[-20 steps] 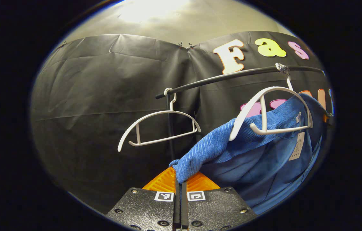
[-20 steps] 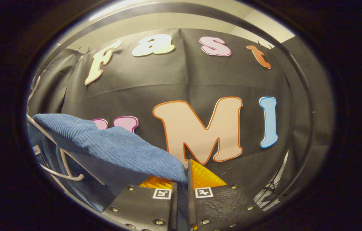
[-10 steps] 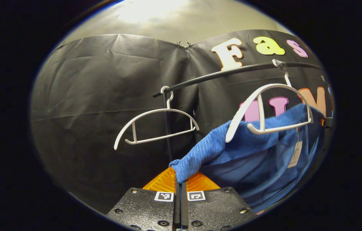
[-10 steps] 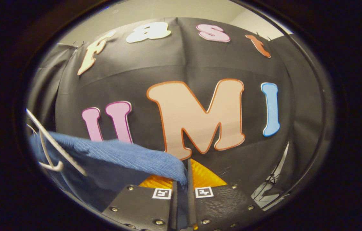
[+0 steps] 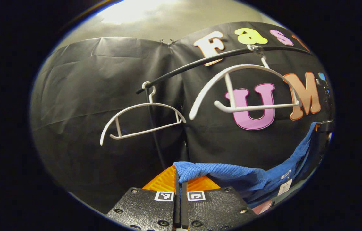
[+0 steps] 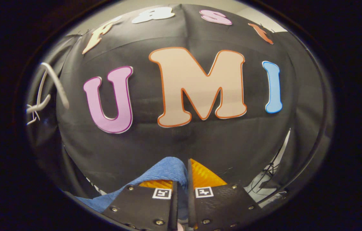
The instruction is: Grasp the clothes on the hanger with both hands and then place them into the laundry hamper below.
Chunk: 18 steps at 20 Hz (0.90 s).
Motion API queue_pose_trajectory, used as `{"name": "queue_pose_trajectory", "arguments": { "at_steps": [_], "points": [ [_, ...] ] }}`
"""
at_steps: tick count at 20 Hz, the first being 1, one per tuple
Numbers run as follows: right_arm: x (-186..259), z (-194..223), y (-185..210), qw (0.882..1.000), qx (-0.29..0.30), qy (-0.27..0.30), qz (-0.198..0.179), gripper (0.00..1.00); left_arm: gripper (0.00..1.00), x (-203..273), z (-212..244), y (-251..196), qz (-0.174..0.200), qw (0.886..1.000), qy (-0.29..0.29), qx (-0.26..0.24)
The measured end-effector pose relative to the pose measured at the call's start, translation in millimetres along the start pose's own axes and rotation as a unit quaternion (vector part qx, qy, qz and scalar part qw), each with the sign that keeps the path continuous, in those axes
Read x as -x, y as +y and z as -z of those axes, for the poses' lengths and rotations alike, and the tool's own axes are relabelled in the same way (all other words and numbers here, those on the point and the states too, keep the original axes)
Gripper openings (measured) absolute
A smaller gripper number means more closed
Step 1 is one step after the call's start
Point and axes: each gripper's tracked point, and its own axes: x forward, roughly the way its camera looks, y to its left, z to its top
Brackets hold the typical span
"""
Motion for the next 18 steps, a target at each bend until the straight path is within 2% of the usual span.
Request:
{"name": "queue_pose_trajectory", "arguments": {
  "at_steps": [8, 12, 18],
  "points": [
    [38, 36, 23, 0.998, 0.039, 0.021, -0.049, 0.13, 0.01, 7, 1, -42, 0.051, 0.999, -0.004, -0.012],
    [64, 41, 45, 0.994, 0.056, 0.022, -0.088, 0.13, 0.0, 7, 5, -61, 0.074, 0.997, 0.001, -0.001],
    [100, 40, 81, 0.986, 0.069, 0.022, -0.152, 0.13, 0.01, -1, 21, -100, 0.128, 0.991, 0.025, 0.039]
  ]
}}
